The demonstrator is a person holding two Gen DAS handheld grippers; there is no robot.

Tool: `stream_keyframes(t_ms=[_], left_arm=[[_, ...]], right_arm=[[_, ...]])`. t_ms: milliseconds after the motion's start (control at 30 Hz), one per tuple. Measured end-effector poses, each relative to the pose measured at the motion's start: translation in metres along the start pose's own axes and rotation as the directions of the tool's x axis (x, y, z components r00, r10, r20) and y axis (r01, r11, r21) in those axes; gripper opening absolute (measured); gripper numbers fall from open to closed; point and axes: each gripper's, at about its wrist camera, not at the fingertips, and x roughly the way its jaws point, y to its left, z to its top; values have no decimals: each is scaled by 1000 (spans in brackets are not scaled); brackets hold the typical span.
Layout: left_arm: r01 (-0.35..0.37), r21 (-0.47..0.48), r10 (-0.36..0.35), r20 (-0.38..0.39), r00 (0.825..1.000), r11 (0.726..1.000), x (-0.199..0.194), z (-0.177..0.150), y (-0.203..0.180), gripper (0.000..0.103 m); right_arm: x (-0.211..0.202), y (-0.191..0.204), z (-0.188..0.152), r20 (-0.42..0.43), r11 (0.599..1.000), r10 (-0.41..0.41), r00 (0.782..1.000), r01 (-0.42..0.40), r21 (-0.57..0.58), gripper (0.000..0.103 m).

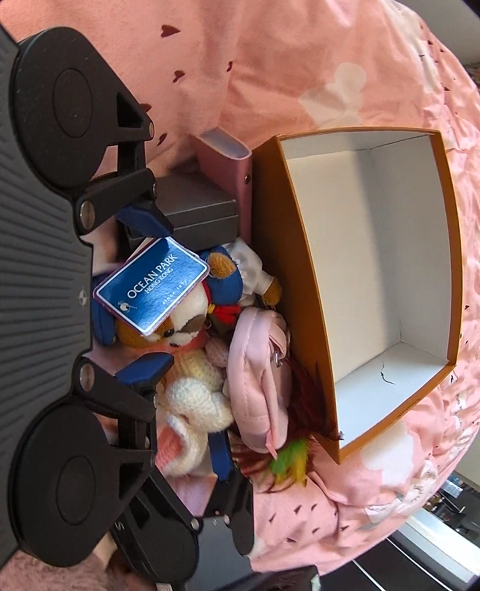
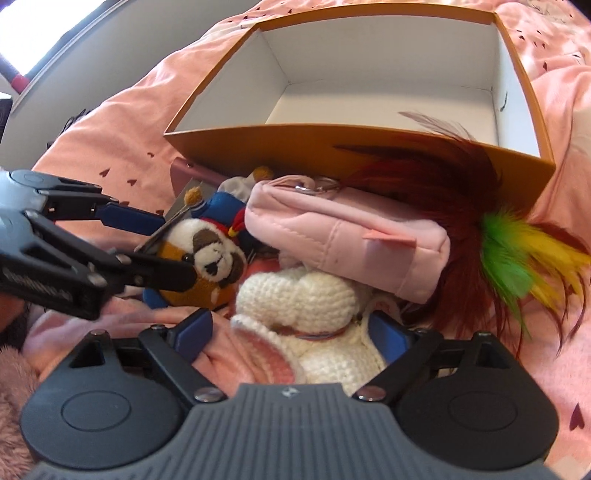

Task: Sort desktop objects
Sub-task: 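Close the left tool on the plush dog while the right tool grasps the crochet bunny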

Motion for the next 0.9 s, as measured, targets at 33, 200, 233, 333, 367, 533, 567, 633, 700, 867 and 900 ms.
stream_keyframes(t_ms=[33,200,233,333,367,533,567,633,700,867,900], left_arm=[[-5,4,5,-1,1000,1000,0,0,0,81],[-36,28,36,0,999,999,2,-1,-8,81],[-39,31,39,2,999,999,2,-2,-8,81],[-39,32,39,4,999,999,1,-2,-8,81],[-41,30,40,5,999,999,2,-2,-8,81],[-55,37,55,10,998,998,4,-4,-10,81],[-61,42,60,10,998,997,4,-4,-11,81],[-76,58,75,12,997,995,6,-5,-14,82],[-94,78,93,13,996,993,8,-6,-19,83],[-172,138,170,24,985,975,17,-10,-36,85],[-189,147,187,27,982,971,19,-10,-39,85]], right_arm=[[2,0,1,-2,1000,-4,1000,4,-1,94],[10,3,1,13,998,-59,998,59,1,81],[8,3,0,19,998,-67,998,67,3,74],[1,4,-4,43,997,-70,997,71,-5,61],[-2,5,-5,49,997,-75,996,75,-5,58],[-30,-1,-14,121,998,-65,991,63,25,52],[-36,-2,-16,138,998,-64,988,60,31,51],[-50,-4,-19,172,998,-52,984,44,49,50],[-64,-6,-24,208,998,-29,978,15,68,50],[-91,-4,-31,283,997,-7,959,-17,81,50],[-94,-3,-31,294,997,-8,956,-16,80,50]])
